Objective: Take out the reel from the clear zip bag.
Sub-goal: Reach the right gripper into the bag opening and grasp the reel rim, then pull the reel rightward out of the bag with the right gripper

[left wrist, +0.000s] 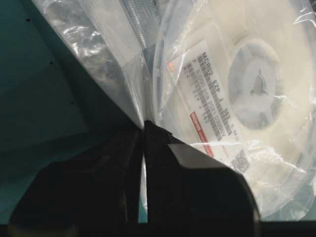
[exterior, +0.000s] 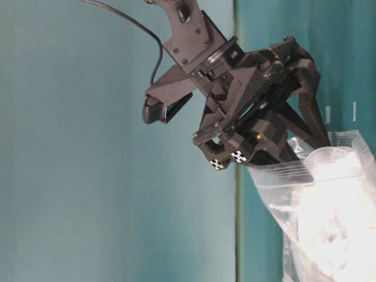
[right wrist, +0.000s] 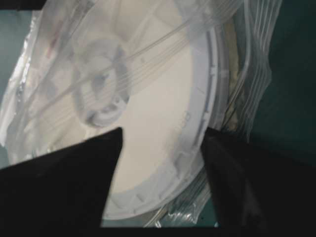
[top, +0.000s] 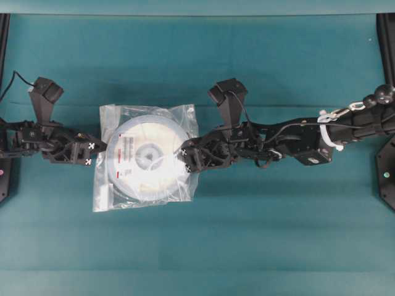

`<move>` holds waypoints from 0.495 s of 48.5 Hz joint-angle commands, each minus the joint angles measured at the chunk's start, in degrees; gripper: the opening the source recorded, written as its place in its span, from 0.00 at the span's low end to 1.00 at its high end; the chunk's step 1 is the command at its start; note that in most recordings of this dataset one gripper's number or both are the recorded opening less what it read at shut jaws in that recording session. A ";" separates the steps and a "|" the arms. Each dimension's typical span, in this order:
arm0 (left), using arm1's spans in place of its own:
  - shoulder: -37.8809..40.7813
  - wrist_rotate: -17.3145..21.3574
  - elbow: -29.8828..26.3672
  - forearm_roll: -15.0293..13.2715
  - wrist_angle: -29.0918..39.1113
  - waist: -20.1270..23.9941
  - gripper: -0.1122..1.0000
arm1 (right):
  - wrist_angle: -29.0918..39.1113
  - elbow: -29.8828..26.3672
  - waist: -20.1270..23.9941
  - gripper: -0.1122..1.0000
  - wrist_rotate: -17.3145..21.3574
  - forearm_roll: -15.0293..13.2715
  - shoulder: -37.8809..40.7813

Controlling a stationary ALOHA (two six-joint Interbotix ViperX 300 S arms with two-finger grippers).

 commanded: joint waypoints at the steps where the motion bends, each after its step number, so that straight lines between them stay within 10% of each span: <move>1: 0.18 0.00 -0.09 0.26 0.44 -0.18 0.11 | -0.26 -0.97 0.18 0.75 0.53 0.09 -0.44; 16: 0.18 0.00 -0.18 0.26 1.23 -0.18 0.11 | 3.08 -0.18 -0.44 0.17 0.62 0.97 -1.05; 24: 0.18 0.00 -0.09 0.26 1.23 -0.26 0.11 | 2.90 0.79 -0.53 0.12 0.62 1.93 -1.67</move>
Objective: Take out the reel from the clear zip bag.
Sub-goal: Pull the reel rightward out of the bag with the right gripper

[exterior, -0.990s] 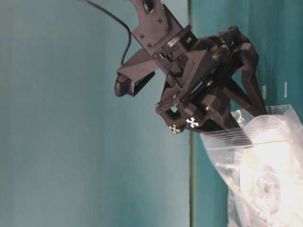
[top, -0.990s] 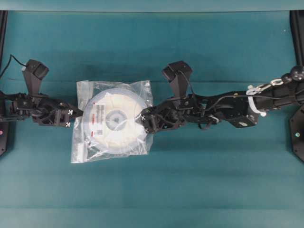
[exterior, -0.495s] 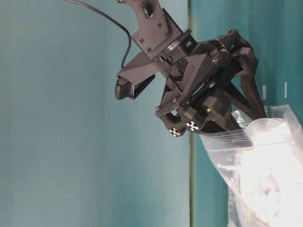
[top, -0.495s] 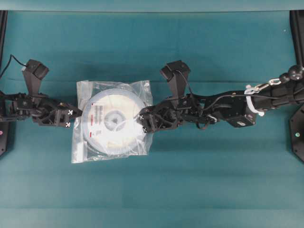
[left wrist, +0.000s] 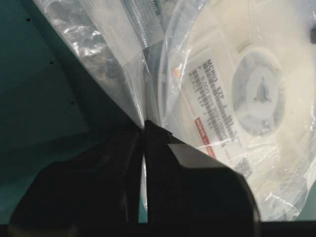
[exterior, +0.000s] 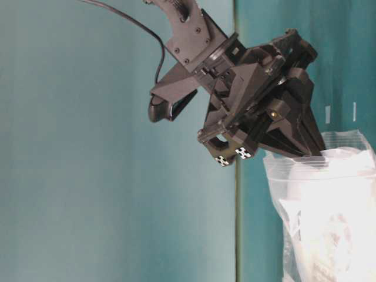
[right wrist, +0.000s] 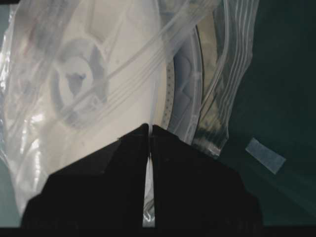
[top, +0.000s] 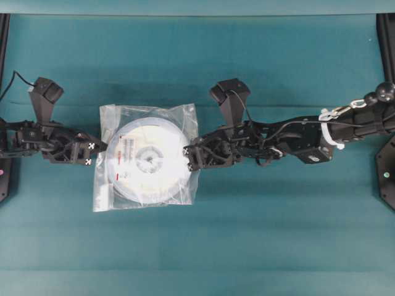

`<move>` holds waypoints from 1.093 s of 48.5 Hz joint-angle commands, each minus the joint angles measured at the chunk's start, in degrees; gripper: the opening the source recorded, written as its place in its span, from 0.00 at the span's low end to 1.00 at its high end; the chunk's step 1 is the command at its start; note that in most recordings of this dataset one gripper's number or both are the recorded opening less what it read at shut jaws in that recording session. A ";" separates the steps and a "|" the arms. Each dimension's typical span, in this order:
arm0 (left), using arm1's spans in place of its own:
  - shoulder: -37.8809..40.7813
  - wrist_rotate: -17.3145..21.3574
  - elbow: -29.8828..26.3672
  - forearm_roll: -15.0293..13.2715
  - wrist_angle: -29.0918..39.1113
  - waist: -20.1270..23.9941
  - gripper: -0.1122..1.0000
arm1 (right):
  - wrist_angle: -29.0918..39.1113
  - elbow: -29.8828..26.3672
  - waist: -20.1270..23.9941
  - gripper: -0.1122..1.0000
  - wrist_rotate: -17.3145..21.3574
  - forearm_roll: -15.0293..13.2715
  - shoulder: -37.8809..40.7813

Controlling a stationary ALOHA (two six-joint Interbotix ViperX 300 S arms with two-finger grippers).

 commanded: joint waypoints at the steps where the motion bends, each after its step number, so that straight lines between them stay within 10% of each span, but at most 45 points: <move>1: 0.26 0.09 0.09 0.26 0.35 -0.18 0.11 | -0.09 0.35 -0.09 0.12 0.53 0.26 -1.23; 53: 0.18 0.26 -0.18 0.26 0.35 -0.18 0.11 | -1.41 19.51 0.26 0.12 3.78 1.41 -13.54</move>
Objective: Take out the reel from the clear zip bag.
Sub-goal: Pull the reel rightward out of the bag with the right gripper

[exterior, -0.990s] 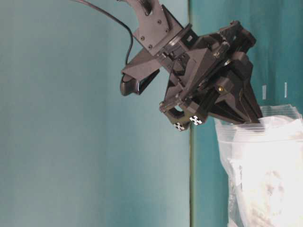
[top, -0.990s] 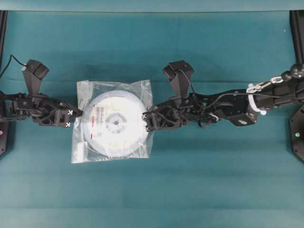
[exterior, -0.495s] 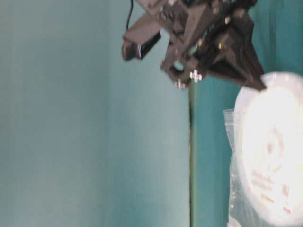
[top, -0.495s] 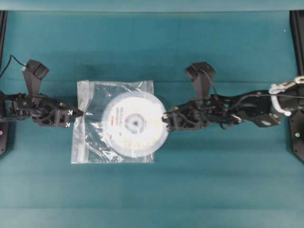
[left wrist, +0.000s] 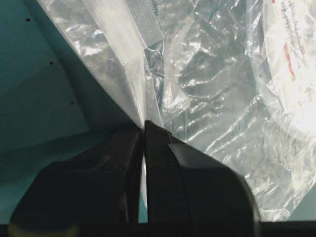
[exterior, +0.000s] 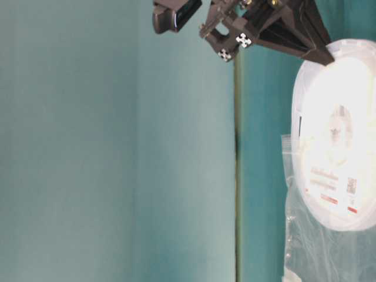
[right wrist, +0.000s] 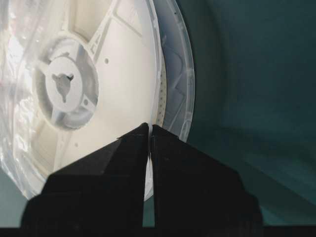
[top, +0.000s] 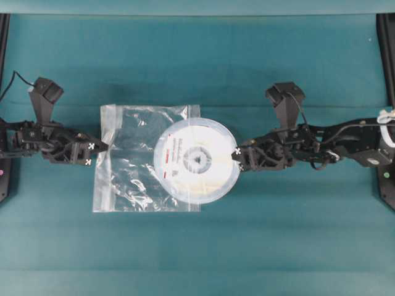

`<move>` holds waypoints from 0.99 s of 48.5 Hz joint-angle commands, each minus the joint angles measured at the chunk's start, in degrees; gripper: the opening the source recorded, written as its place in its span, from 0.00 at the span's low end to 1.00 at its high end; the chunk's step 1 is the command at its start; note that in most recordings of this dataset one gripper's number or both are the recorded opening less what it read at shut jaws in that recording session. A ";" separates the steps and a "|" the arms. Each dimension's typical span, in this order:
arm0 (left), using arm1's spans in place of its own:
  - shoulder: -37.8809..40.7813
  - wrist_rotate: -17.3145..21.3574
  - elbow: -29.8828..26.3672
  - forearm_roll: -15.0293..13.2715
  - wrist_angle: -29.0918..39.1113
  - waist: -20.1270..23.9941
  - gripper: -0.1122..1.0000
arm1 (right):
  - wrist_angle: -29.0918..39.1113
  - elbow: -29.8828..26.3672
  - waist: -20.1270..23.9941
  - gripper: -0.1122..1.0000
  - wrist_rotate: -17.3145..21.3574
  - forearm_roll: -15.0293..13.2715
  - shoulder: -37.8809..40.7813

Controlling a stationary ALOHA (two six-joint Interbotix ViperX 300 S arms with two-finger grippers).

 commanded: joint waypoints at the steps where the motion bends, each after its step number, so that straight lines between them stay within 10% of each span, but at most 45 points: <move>1: 0.18 0.18 -0.18 0.26 0.35 -0.18 0.11 | 0.18 0.35 0.18 0.12 0.35 0.09 -1.05; 48: 0.18 0.18 -0.18 0.26 0.35 -0.18 0.11 | 0.26 8.70 0.18 0.12 3.34 0.18 -7.12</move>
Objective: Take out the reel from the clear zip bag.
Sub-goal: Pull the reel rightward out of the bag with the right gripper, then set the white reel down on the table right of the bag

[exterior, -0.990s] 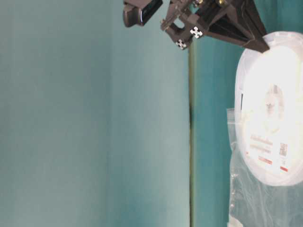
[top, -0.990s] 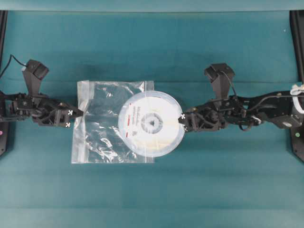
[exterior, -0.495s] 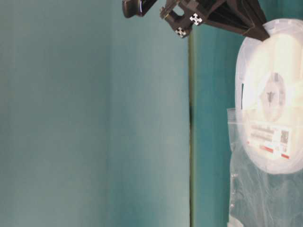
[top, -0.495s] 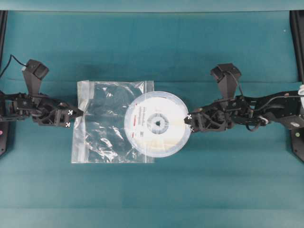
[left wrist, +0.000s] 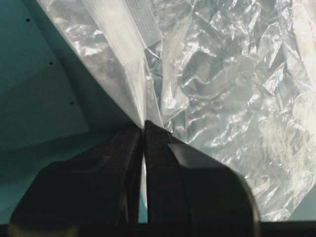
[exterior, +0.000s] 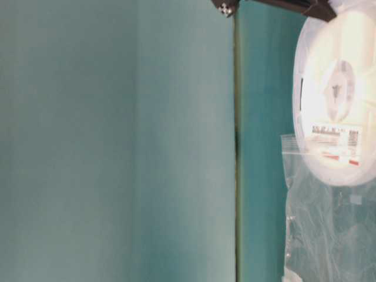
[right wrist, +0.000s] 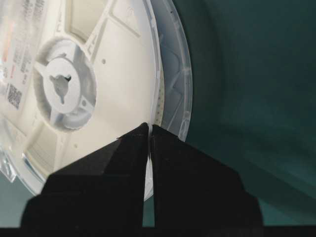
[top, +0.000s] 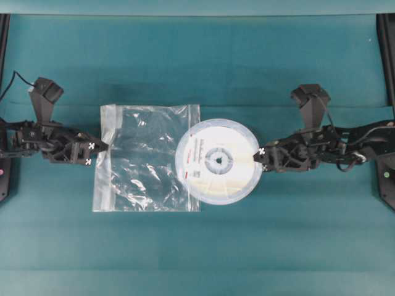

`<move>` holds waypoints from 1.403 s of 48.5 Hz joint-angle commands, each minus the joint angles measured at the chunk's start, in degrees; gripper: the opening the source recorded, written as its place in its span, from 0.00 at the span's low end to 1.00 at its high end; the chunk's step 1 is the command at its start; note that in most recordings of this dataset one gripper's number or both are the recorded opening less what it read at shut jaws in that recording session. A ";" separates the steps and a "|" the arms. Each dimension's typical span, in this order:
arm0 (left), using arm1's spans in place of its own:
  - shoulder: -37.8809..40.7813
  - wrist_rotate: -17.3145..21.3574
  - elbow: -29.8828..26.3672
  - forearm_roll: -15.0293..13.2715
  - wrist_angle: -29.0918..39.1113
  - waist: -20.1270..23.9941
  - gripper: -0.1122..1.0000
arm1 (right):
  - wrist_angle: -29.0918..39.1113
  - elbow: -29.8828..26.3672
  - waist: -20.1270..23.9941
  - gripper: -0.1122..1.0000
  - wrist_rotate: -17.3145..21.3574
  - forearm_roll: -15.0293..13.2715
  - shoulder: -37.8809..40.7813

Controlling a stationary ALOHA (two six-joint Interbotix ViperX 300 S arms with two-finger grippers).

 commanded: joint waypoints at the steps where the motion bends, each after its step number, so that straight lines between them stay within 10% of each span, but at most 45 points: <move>1: 0.18 0.09 -0.18 0.09 0.26 -0.18 0.11 | 0.00 0.97 0.09 0.12 0.53 0.09 -1.05; 68: 0.18 0.35 -0.35 0.18 0.26 -0.26 0.11 | 1.93 9.93 -2.11 0.12 1.58 0.09 -11.78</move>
